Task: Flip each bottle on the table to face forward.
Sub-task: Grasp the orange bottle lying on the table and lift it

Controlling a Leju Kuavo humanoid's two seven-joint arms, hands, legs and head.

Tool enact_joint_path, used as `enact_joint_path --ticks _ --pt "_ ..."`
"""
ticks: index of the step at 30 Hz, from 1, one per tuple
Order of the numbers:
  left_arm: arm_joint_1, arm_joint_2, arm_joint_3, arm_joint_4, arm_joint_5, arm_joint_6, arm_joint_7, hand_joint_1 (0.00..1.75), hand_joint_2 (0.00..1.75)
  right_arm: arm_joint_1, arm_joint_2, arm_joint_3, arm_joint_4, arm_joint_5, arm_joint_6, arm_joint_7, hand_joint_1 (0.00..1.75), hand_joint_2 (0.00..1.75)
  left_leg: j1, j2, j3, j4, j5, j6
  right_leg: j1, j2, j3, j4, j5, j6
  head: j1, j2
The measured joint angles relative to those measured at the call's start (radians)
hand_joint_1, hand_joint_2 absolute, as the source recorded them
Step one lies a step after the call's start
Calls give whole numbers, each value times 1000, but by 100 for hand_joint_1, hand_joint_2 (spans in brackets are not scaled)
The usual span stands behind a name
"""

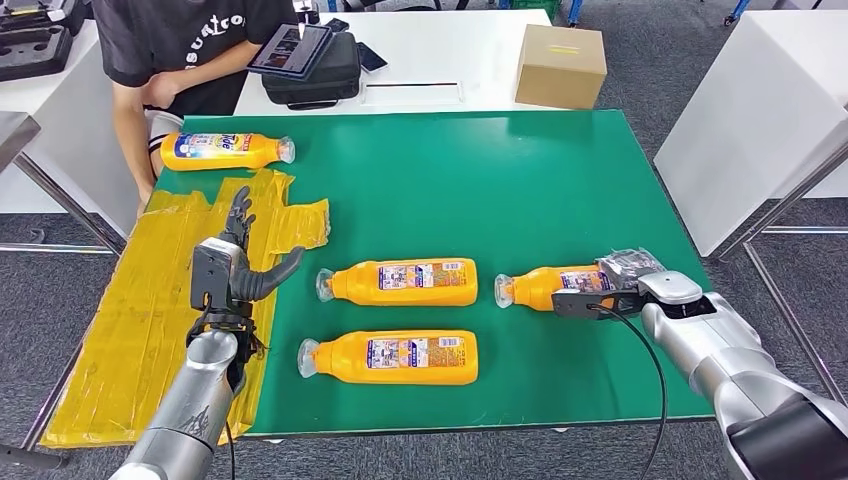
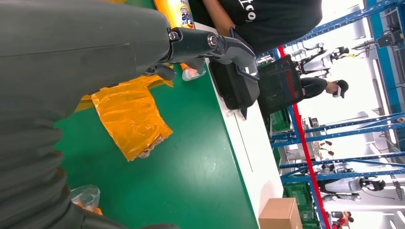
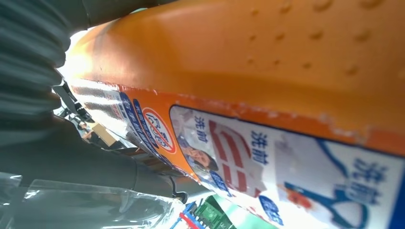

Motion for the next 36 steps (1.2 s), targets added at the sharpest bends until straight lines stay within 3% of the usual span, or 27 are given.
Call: enact_joint_path --ticks 10,20,30,36 --pt "36 0 16 -42 -16 5 21 0 175 38 26 -51 -45 25 -109 61 175 175 0 2 1 0 0 0 0 4 1 0 1 1 0 0" --pt "74 0 37 -109 -38 1 46 0 175 155 -4 -214 -422 202 -102 218 175 175 0 -1 -5 0 1 1 0 1 -5 0 1 2 0 0" --pt "88 0 43 -149 -55 4 60 0 175 238 -35 -331 -691 304 -107 250 175 175 -1 0 -8 0 1 1 -1 1 -8 0 1 2 0 0" --pt "93 -1 46 -161 -59 -2 63 0 175 268 -21 -377 -756 236 -178 210 175 175 0 0 -9 0 1 1 0 2 -8 0 1 2 0 0"
